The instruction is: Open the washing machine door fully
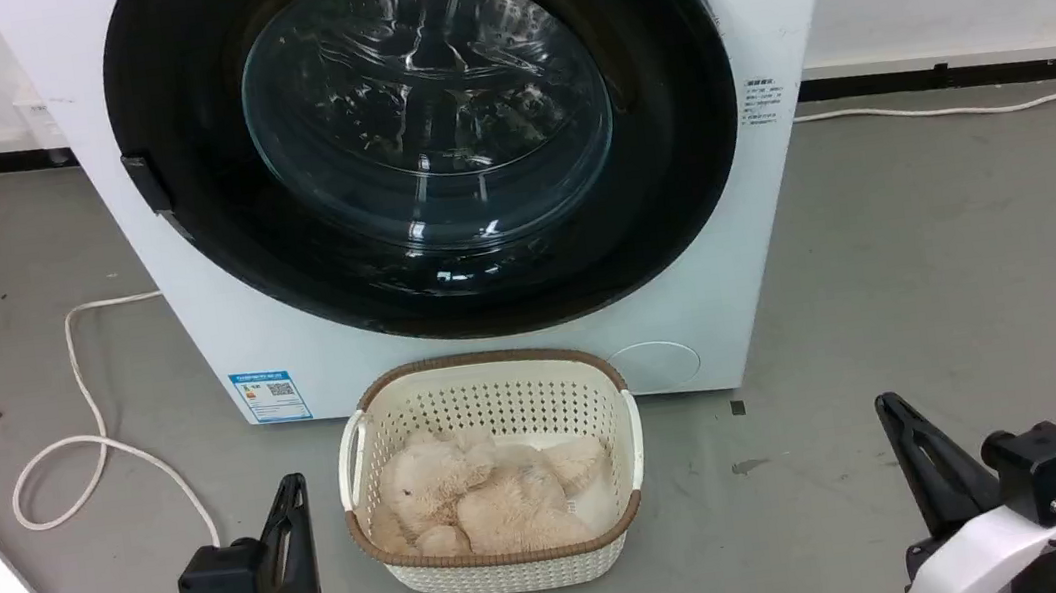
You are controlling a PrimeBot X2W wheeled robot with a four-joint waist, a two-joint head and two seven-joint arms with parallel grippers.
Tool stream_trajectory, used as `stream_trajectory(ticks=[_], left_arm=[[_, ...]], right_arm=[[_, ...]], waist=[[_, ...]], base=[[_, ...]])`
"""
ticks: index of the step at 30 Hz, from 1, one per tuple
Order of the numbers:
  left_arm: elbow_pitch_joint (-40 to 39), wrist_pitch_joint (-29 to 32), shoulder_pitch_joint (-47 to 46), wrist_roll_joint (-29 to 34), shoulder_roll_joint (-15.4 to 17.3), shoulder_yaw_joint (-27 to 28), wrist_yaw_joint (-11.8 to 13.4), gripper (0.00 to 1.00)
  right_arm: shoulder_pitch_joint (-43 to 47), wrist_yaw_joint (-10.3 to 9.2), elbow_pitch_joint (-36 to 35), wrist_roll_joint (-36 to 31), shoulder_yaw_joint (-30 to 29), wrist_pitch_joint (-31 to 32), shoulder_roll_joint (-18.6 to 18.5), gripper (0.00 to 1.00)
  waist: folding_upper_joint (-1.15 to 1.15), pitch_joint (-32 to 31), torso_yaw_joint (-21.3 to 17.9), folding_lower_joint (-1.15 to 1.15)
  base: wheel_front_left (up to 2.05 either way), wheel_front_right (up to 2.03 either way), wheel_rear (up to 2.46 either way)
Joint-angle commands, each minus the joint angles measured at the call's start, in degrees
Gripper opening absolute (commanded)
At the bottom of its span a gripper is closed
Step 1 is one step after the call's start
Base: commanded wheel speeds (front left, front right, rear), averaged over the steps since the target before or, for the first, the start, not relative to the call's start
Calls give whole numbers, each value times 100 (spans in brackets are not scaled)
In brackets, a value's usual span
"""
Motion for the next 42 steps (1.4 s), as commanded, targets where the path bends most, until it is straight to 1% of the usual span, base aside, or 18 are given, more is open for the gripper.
stream_trajectory(ticks=[1, 42], left_arm=[[-21, 2, -85, 17, -2, 2, 16, 0], [-21, 2, -85, 17, -2, 2, 16, 0]], right_arm=[[-67, -5, 14, -43, -1, 2, 17, 0], [-67, -5, 14, -43, -1, 2, 17, 0]], waist=[[0, 0, 0, 0], [0, 0, 0, 0]], base=[[0, 0, 0], [0, 0, 0]])
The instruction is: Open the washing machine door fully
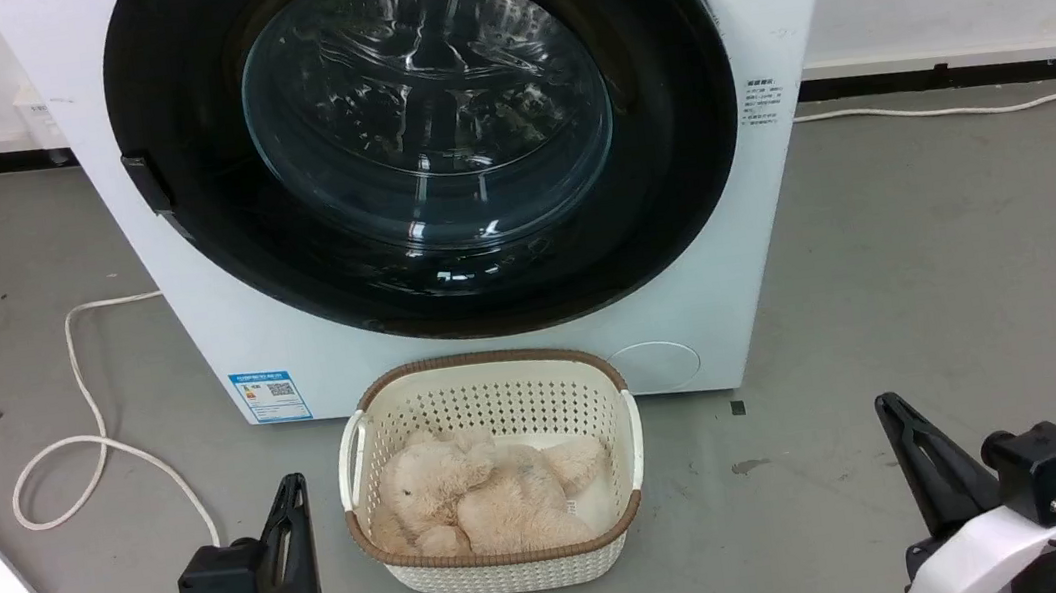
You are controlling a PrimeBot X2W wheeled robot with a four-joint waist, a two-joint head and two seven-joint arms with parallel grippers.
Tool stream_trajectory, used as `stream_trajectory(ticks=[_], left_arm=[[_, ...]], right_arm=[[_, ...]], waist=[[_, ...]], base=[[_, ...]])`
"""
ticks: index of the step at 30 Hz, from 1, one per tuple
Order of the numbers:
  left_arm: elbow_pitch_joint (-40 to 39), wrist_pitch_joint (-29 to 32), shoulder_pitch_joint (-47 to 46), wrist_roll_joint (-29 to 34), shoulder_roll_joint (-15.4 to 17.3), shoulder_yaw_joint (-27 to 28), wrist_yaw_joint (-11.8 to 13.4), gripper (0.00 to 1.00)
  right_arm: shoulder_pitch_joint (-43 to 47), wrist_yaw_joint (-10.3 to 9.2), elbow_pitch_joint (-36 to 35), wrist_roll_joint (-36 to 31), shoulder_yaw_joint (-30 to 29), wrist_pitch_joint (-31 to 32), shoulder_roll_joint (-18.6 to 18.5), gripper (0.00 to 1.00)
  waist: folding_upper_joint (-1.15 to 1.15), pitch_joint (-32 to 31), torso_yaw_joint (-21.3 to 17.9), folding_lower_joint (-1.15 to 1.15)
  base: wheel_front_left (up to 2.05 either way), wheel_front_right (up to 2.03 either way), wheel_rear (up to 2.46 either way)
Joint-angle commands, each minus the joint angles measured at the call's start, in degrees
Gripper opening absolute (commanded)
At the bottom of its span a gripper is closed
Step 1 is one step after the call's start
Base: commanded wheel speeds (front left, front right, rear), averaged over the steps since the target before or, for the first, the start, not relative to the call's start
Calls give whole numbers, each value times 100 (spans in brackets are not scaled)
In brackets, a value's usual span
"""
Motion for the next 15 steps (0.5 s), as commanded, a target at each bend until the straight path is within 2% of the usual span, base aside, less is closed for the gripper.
stream_trajectory(ticks=[1, 15], left_arm=[[-21, 2, -85, 17, 0, 1, 16, 0], [-21, 2, -85, 17, 0, 1, 16, 0]], right_arm=[[-67, -5, 14, -43, -3, 2, 17, 0], [-67, -5, 14, -43, -3, 2, 17, 0]], waist=[[0, 0, 0, 1], [0, 0, 0, 1]], base=[[0, 0, 0], [0, 0, 0]])
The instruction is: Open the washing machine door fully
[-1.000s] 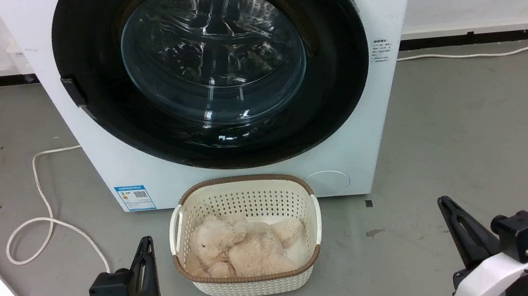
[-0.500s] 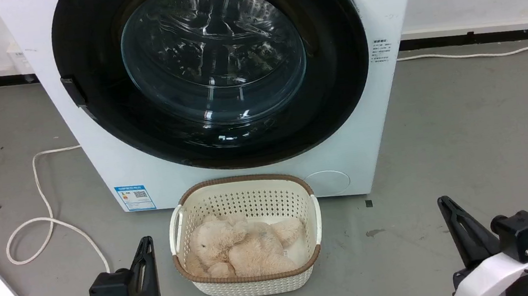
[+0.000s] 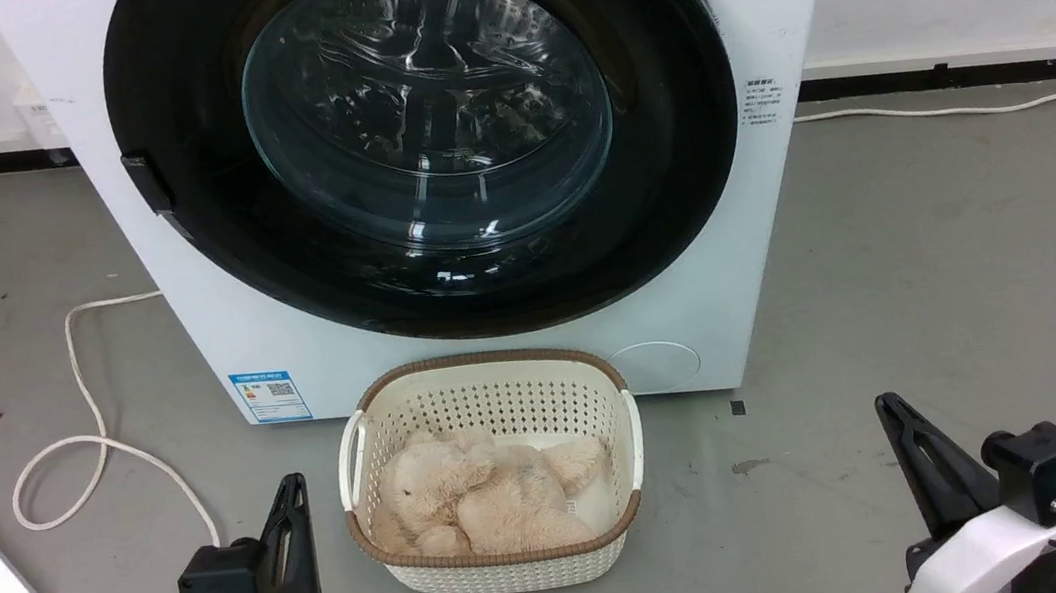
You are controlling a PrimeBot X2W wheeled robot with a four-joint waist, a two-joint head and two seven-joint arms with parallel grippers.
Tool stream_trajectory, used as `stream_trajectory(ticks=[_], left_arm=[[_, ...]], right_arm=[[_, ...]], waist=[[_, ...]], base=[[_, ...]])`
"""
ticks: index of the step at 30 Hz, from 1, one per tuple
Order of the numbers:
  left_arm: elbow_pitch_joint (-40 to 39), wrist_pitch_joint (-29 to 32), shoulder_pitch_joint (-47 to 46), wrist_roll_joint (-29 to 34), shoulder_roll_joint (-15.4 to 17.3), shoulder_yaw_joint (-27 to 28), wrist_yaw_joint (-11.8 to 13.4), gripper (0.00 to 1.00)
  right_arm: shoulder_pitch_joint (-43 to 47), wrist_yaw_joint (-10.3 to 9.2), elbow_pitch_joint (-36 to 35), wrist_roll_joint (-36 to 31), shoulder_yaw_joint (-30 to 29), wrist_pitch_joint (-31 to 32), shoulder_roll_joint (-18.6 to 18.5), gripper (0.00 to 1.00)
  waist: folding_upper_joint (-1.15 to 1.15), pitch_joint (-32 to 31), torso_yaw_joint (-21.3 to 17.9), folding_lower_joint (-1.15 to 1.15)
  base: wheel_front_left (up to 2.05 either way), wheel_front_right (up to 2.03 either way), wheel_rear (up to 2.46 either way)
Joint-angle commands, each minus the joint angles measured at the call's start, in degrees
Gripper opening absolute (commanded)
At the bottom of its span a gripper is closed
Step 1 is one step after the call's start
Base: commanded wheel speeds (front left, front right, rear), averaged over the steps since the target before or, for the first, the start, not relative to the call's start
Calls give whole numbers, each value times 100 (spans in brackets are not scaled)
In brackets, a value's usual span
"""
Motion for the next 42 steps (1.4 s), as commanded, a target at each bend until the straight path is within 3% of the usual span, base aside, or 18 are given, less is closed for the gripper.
stream_trajectory(ticks=[1, 11, 12, 42], left_arm=[[-21, 2, -85, 17, 0, -1, 16, 0], [-21, 2, -85, 17, 0, -1, 16, 0], [-21, 2, -85, 17, 0, -1, 16, 100], [-78, -307, -105, -46, 0, -234, 172, 100]], right_arm=[[-67, -5, 14, -43, -3, 2, 17, 0], [-67, -5, 14, -43, -3, 2, 17, 0], [-67, -5, 14, -43, -3, 2, 17, 100], [-228, -1, 34, 255, -40, -280, -70, 100]], waist=[[0, 0, 0, 0], [0, 0, 0, 0], [0, 0, 0, 0], [0, 265, 29, 0]], base=[[0, 0, 0], [0, 0, 0], [0, 0, 0], [0, 0, 0]])
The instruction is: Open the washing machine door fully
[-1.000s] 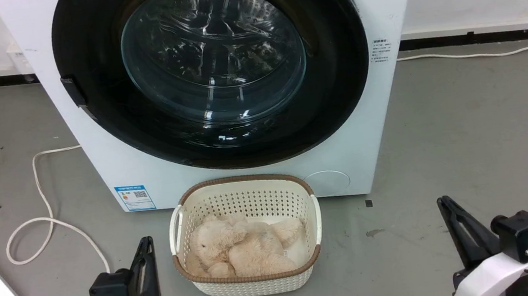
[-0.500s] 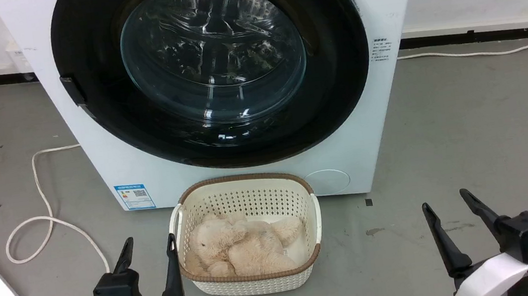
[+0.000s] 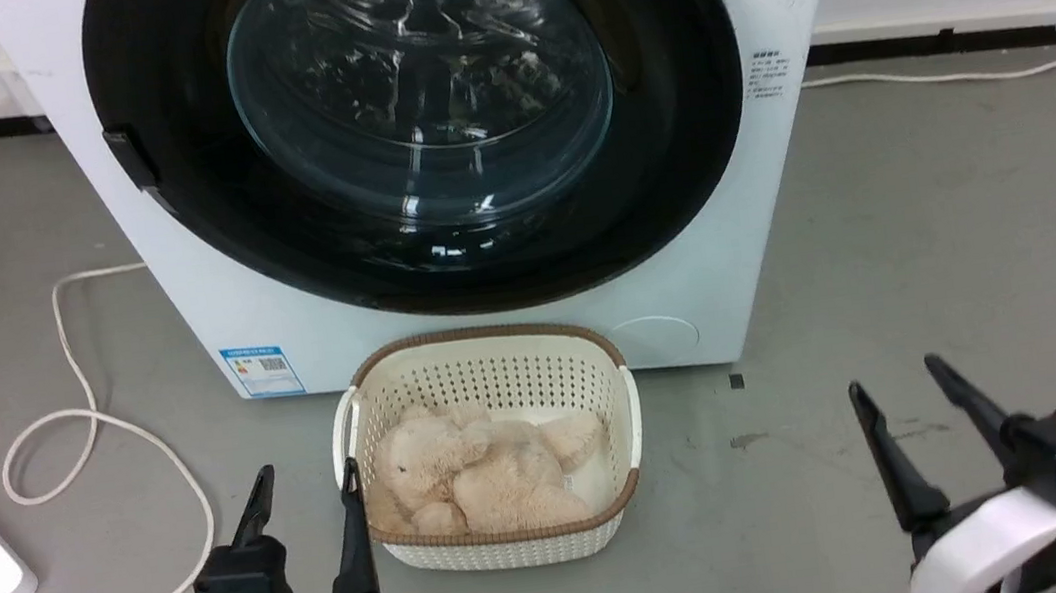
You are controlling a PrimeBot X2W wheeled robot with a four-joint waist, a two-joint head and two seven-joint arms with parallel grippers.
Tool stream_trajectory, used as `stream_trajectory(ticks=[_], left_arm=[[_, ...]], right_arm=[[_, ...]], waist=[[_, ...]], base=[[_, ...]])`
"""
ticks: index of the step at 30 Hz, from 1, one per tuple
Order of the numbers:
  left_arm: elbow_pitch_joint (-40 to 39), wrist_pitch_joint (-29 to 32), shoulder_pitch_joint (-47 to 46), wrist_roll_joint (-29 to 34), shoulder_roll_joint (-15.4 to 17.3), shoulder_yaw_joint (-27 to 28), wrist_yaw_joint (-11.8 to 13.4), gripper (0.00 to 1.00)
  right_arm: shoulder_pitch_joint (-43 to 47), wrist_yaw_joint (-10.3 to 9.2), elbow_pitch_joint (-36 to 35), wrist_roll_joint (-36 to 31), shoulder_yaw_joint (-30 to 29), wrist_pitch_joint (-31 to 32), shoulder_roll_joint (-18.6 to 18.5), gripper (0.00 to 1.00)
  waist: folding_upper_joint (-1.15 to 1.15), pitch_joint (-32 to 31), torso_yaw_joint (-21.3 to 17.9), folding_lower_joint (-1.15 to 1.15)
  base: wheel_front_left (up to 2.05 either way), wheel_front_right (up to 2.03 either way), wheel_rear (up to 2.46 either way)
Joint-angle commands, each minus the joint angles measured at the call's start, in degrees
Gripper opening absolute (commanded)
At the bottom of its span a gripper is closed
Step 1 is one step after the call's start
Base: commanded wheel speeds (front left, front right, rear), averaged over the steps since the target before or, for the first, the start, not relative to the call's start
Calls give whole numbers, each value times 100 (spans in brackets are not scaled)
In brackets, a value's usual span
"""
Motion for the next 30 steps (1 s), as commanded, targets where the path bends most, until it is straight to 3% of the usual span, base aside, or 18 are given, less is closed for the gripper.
stream_trajectory(ticks=[1, 30], left_arm=[[-35, -59, -112, -7, 1, -28, 50, 100], [-177, -406, -495, -26, 1, -369, 283, 100]], right_arm=[[-153, -1, 6, 77, -1, -55, -57, 100], [-1927, -2, 203, 1301, -316, 228, -531, 100]], waist=[[0, 48, 5, 0], [0, 770, 128, 0]], base=[[0, 0, 0], [0, 0, 0]])
